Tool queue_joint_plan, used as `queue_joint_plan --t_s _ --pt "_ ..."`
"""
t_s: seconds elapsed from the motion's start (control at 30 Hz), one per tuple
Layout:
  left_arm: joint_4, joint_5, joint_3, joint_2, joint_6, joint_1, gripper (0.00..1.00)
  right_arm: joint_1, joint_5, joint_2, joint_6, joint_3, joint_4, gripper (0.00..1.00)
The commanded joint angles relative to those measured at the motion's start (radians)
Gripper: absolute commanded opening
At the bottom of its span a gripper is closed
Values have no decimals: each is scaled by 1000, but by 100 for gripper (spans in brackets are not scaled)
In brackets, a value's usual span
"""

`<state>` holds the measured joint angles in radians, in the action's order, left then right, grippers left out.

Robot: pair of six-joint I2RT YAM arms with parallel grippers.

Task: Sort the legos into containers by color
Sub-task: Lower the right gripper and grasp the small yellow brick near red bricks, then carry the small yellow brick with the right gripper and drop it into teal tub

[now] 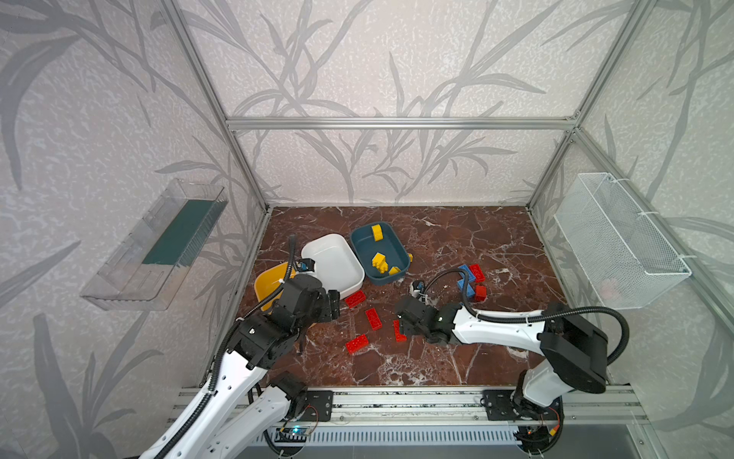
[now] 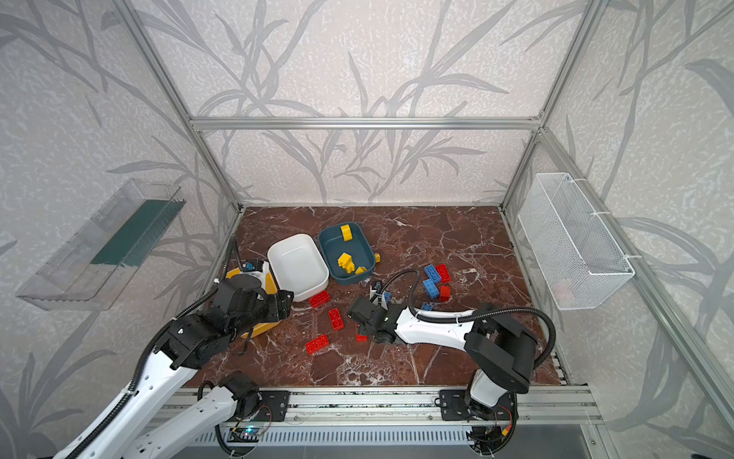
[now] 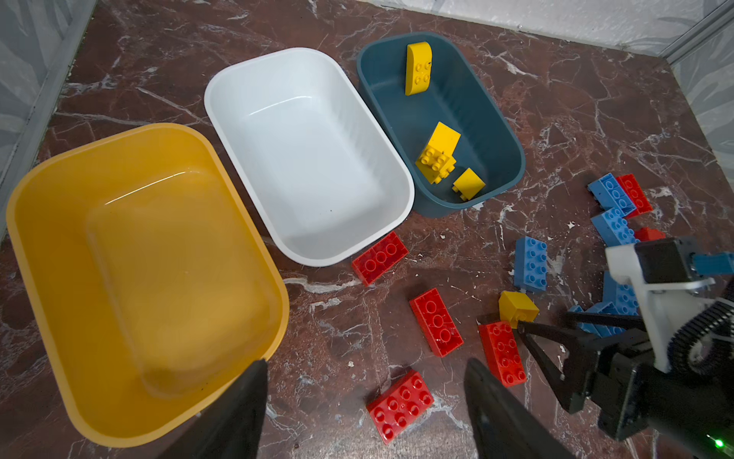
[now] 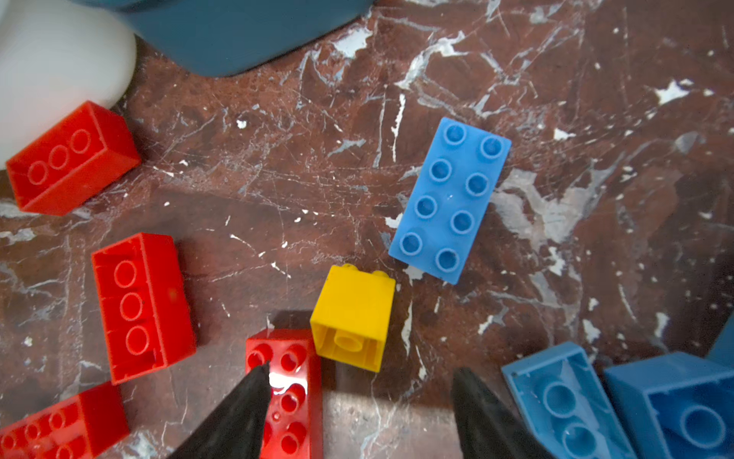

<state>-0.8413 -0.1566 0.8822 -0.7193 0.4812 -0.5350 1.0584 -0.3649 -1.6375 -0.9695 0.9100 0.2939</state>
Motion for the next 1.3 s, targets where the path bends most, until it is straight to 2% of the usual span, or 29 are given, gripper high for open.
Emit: queue_joint_plan --t_s 0.0,0.17,0.4,0.77,1.0,1.27 --pt "1 14 -8 23 -21 -2 78 3 -43 -39 -67 33 13 71" --pt "4 26 -15 39 -22 -2 78 1 -65 -93 -90 48 -4 59" --pt "2 23 -15 40 -26 -1 78 -15 -53 -138 -85 73 -7 53" --pt "1 20 -16 33 -27 0 78 -21 -14 -174 -29 118 17 32" --pt "1 14 -17 40 -27 1 78 -21 22 -132 53 153 67 26" --pt "0 8 -22 60 -30 0 86 -26 57 -36 216 210 72 24"
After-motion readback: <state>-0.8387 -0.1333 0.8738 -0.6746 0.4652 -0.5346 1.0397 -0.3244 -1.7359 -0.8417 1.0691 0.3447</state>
